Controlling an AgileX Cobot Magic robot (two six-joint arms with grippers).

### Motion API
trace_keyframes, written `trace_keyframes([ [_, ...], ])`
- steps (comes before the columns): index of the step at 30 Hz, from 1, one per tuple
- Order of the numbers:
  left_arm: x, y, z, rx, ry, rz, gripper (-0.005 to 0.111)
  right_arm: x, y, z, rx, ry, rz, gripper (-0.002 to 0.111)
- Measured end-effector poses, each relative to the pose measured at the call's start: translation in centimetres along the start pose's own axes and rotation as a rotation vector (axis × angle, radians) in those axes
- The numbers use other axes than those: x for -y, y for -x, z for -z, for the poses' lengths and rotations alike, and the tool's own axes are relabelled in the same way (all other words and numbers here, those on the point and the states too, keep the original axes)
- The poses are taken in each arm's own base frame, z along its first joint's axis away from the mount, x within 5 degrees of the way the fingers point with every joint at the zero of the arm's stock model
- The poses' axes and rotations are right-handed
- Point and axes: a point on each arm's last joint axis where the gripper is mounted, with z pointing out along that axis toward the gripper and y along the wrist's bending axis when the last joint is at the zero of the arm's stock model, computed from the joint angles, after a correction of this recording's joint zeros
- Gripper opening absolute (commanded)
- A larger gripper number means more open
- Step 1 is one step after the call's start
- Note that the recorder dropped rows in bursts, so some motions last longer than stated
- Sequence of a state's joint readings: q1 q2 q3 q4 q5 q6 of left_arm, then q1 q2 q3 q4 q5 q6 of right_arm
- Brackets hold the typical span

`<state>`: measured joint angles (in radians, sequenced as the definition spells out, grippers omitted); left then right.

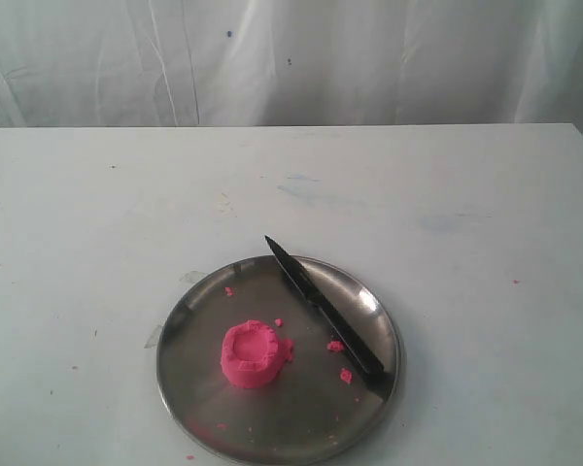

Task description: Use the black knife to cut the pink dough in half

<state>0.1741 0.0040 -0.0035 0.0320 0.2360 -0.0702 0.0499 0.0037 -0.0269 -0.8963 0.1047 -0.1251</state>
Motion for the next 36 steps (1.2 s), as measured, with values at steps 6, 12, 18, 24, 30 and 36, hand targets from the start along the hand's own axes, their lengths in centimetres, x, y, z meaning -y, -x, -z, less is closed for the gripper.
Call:
trace_keyframes([
  [6, 0.0, 0.0, 0.0, 0.000, 0.000, 0.000, 0.000, 0.2, 1.0, 0.1, 0.107, -0.001, -0.268, 0.000],
  [12, 0.0, 0.0, 0.0, 0.000, 0.000, 0.000, 0.000, 0.8, 2.5, 0.4, 0.299, 0.080, -1.104, 0.000],
  [18, 0.0, 0.0, 0.0, 0.000, 0.000, 0.000, 0.000, 1.1, 2.9, 0.5, 0.336, 0.206, -1.778, 0.000],
  [24, 0.0, 0.0, 0.0, 0.000, 0.000, 0.000, 0.000, 4.0, 3.8, 1.2, 0.493, 0.213, -2.195, 0.000],
  [30, 0.1, 0.0, 0.0, 0.001, -0.014, -0.006, 0.000, 10.6, 4.5, 4.0, 1.179, 0.149, -2.565, 0.000],
  [36, 0.2, 0.0, 0.0, 0.001, -0.029, -0.011, 0.000, 17.7, 8.7, 7.5, 1.498, -0.232, -1.795, 0.000],
])
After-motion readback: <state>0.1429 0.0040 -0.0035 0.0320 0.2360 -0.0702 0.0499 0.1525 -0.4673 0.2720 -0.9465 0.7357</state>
